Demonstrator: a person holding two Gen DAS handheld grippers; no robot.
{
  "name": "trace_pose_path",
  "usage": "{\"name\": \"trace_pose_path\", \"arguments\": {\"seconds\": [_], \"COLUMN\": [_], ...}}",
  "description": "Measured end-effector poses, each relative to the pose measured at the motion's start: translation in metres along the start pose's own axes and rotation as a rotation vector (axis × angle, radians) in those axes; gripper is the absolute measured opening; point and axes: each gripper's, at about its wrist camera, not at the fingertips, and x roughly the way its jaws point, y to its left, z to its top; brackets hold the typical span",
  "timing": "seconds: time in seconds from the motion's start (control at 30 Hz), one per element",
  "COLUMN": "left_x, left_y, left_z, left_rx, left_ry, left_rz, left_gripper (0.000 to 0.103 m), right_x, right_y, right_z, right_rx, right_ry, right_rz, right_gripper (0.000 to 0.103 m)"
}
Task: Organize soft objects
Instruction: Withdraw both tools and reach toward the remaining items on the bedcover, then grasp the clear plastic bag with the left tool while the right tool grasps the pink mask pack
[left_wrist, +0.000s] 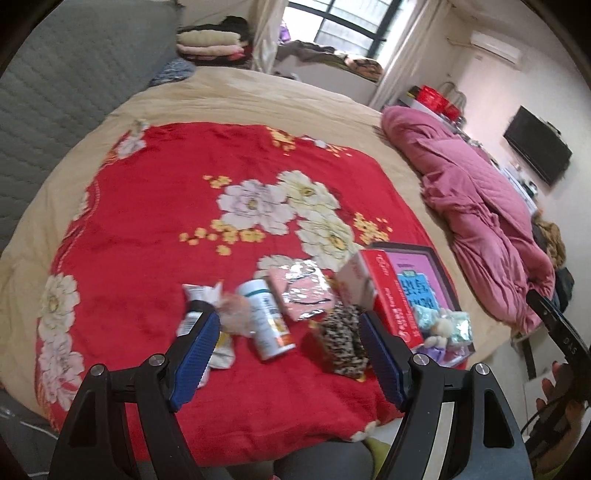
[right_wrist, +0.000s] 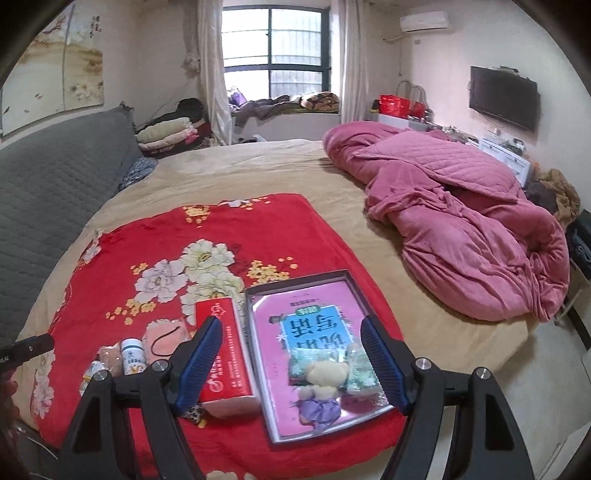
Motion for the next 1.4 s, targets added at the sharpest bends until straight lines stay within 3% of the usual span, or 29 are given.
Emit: {"name": "trace_pose_path", "arguments": {"seconds": [0.67,0.87,1.1,1.4], "left_x": [-0.018,-0.011,0.009,0.067], "left_y": [0.069,0.091,0.093,0.055], "left_z": [-0.013,-0.020,-0.029,-0.023], "left_rx": [-0.063,-0.091,-0.090,0.023], "left_ry": [-0.004,0.027,0.071,0.135], "left_rz": [0.082,0.100,0.102,0.045], "left_gripper": [0.079,0.079,0.079,0.079], "right_x": [0.018,0.028,0.041,0.066], "right_y": [0.095,0.118,0.139,0.148], "right_z": [-0.009,-0.014,-0.023,-0.030], "right_rx": [-0.172,-0.211,-0.255,-0.272], "right_ry": [0.062,0.089,0.122,0.169], "right_rz": [0.156,0.196,0.223,0.220], "right_gripper": [0.077,0.077,0.077,0.077]}}
